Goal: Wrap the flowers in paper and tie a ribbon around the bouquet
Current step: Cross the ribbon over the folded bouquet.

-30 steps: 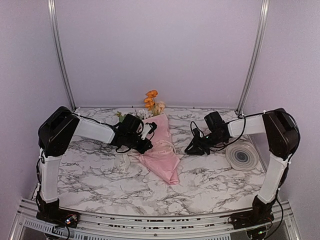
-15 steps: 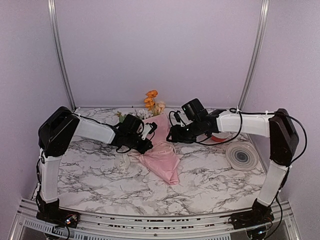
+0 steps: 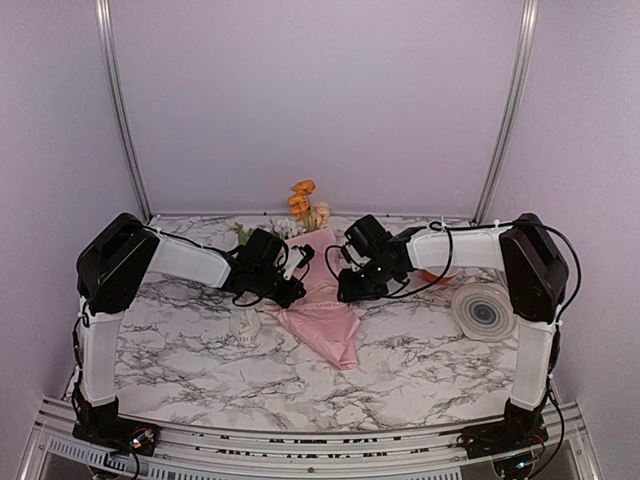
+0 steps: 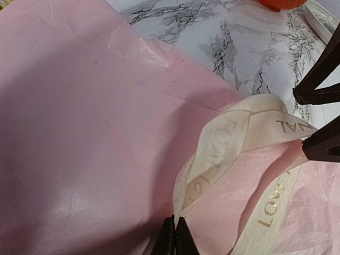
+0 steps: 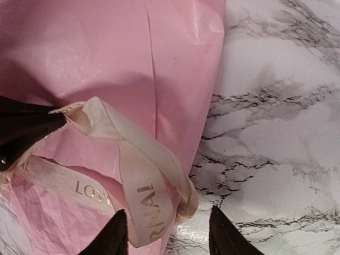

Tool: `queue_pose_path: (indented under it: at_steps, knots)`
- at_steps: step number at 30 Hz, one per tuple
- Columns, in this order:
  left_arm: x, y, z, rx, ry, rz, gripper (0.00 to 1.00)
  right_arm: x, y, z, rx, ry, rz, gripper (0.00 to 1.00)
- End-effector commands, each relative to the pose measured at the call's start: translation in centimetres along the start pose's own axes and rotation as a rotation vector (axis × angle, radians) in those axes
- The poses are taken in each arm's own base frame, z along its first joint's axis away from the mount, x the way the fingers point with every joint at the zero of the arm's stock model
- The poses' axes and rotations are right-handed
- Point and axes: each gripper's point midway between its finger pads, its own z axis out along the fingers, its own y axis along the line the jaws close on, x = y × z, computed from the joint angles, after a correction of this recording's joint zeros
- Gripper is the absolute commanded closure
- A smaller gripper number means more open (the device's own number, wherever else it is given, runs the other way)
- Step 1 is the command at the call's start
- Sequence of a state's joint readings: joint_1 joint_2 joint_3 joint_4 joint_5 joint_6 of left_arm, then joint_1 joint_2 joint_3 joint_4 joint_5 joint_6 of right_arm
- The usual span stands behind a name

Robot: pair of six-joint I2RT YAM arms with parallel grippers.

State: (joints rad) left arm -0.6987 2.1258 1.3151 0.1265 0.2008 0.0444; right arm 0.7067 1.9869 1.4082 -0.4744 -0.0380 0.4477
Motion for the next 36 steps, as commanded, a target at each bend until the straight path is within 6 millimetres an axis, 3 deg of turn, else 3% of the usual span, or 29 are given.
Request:
queue_pose_path:
  at_steps: [1,4,8,11,17,22,24,25,27,29,31,33,36]
  knots:
    - [1.1,0.2,-0.1,-0.017,0.042,0.002,1.0,-0.1,-0.4,-0.2,0.066,0.01,-0.041,0.64]
    - [1.1,0.4,-0.1,-0.025,0.045,0.008,1.0,0.1,-1.3,-0.3,0.103,0.008,-0.057,0.82]
    - [1.3,0.4,-0.1,-0.027,0.052,0.011,1.0,-0.1,-1.5,-0.2,0.093,0.009,-0.062,0.92]
    - [1.3,0.5,-0.2,-0.032,0.057,0.015,1.0,-0.3,-3.6,-0.6,0.142,0.009,-0.042,0.93]
    - [1.7,0.5,-0.2,-0.036,0.068,0.027,1.0,0.8,-9.5,-1.3,0.213,0.047,0.046,0.9]
    - [1.8,0.5,-0.3,-0.032,0.068,0.03,1.0,0.3,-12.9,-3.4,0.239,0.022,0.108,0.85]
    - [1.7,0.4,-0.3,-0.029,0.067,0.032,1.0,-0.6,-13.3,-4.4,0.222,-0.003,0.106,0.81]
    - [1.7,0.4,-0.4,-0.027,0.065,0.034,1.0,-1.2,-12.7,-4.9,0.196,-0.024,0.075,0.8]
    - [1.7,0.4,-0.4,-0.028,0.066,0.037,1.0,-3.2,-9.3,-6.3,0.075,-0.105,-0.052,0.79]
    - [1.8,0.4,-0.5,-0.031,0.069,0.038,1.0,-4.3,-3.1,-8.1,-0.119,-0.18,-0.26,0.7]
    - [1.8,0.4,-0.4,-0.031,0.069,0.039,1.0,-3.3,2.2,-8.6,-0.279,-0.165,-0.447,0.6]
    - [1.9,0.5,-0.4,-0.033,0.07,0.036,1.0,-2.5,4.0,-7.8,-0.352,-0.104,-0.52,0.56]
    - [1.8,0.4,-0.3,-0.03,0.07,0.034,1.0,-1.7,4.2,-5.7,-0.382,-0.033,-0.553,0.5]
